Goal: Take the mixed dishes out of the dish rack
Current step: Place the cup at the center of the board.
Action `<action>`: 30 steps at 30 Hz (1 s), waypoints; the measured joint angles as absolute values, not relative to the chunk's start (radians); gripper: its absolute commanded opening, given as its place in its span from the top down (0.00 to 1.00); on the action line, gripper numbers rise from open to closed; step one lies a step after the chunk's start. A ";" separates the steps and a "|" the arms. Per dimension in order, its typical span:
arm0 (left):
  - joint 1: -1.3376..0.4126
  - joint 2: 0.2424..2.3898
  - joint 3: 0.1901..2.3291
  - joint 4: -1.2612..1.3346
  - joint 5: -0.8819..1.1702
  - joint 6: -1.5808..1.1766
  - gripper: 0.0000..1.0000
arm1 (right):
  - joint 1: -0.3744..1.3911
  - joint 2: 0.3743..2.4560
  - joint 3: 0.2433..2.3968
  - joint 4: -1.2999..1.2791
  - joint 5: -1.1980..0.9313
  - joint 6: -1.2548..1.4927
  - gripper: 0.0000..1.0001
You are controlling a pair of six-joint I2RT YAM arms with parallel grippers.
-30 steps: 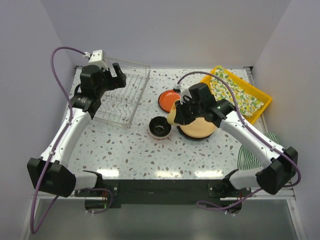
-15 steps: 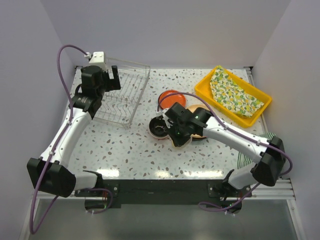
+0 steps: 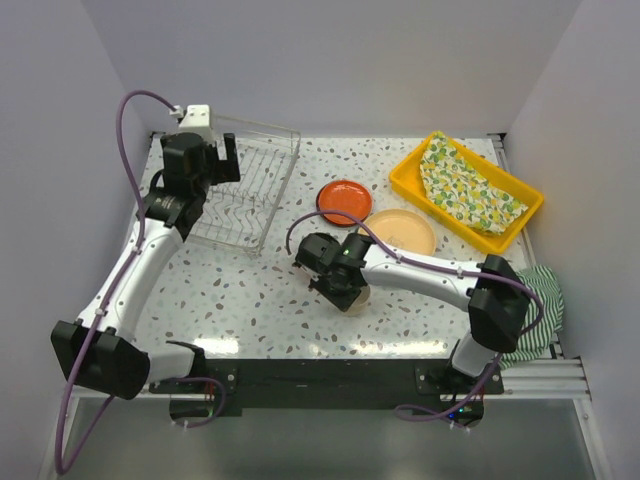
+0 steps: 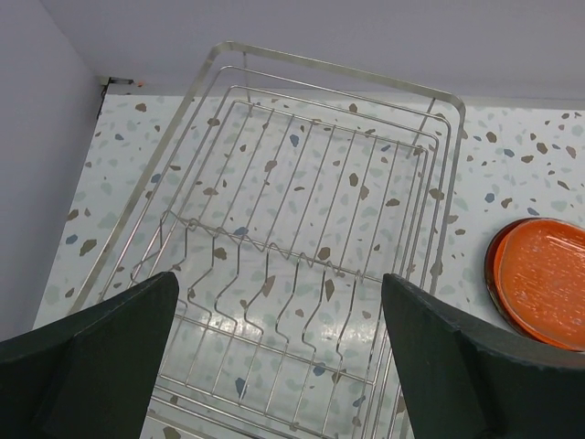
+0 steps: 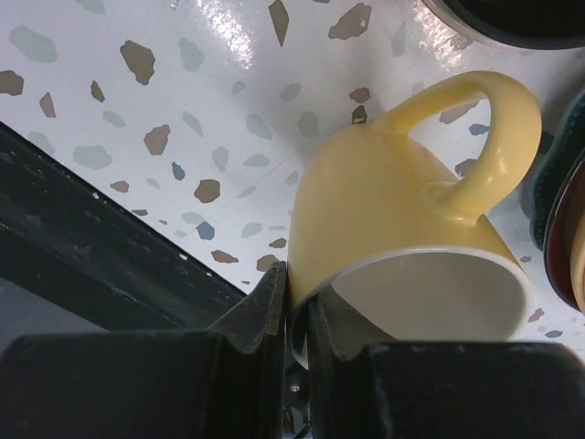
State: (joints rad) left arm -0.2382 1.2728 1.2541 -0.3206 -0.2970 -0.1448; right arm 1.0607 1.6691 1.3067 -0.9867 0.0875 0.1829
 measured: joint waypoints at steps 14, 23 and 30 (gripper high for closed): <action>-0.238 1.256 1.254 -0.324 -0.295 -0.146 0.02 | 1.067 1.649 1.296 -0.979 0.113 0.202 0.29; -0.239 1.177 1.235 -0.321 -0.292 -0.147 0.02 | 1.066 1.619 1.436 -1.001 0.113 0.170 0.02; -0.239 1.045 1.184 -0.327 -0.292 -0.168 0.01 | 0.928 1.570 1.497 -0.905 -0.017 0.160 0.02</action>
